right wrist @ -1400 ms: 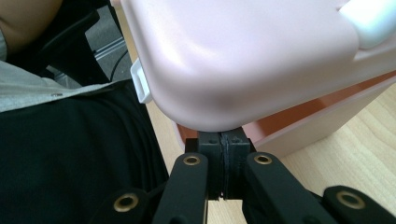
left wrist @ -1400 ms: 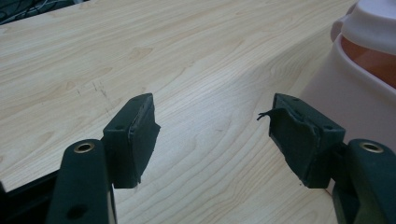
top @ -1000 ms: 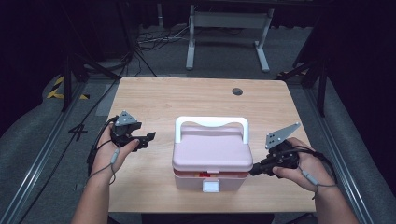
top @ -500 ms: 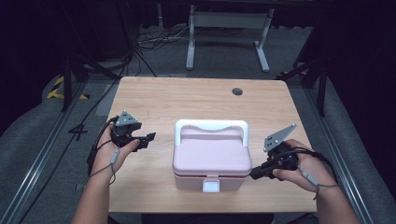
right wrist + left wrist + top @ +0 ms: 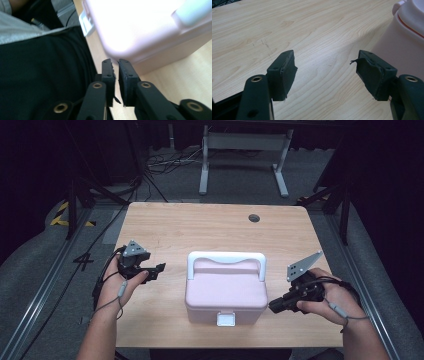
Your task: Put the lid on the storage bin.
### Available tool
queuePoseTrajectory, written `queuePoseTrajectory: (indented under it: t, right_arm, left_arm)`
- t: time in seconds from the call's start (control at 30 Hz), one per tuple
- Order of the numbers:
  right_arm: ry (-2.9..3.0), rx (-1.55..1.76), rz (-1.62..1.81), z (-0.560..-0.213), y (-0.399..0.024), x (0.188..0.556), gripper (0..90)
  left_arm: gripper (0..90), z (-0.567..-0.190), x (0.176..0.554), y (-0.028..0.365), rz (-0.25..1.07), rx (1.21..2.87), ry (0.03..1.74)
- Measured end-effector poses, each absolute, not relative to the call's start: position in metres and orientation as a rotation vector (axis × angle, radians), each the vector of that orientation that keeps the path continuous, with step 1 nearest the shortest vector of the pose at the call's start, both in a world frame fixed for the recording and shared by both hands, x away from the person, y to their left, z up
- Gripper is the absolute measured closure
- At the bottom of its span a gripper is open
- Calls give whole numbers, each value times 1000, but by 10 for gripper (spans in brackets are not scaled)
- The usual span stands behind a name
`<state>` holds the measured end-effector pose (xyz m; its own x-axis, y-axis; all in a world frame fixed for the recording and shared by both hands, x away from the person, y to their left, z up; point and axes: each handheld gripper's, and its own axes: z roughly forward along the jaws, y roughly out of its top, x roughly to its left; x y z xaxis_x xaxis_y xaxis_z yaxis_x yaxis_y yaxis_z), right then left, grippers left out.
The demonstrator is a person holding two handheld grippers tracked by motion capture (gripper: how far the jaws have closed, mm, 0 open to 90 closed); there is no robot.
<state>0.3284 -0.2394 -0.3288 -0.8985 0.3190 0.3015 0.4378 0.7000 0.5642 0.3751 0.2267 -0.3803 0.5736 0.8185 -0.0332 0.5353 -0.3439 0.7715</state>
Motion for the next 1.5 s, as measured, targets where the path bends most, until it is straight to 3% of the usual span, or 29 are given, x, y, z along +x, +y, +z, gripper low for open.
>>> queuePoseTrajectory:
  t: [0.13, 0.2, 0.37, 0.8, 1.5]
  right_arm:
    - [-2731, -606, -1097, -317, -243, 333, 756]
    - [-2697, -622, -1225, -310, -245, 338, 653]
    - [-2641, -725, -1480, -300, -254, 351, 567]
    - [-2600, -1038, -1681, -301, -277, 384, 533]
    - [-2641, -1460, -1583, -355, -327, 422, 454]
  left_arm:
    - [324, -380, 366, 230, 492, 2021, 1071]
    - [326, -381, 362, 233, 506, 2010, 1074]
    - [327, -383, 354, 237, 519, 1994, 1088]
    - [328, -392, 348, 247, 534, 1975, 1110]
    - [327, -398, 367, 251, 529, 1974, 1129]
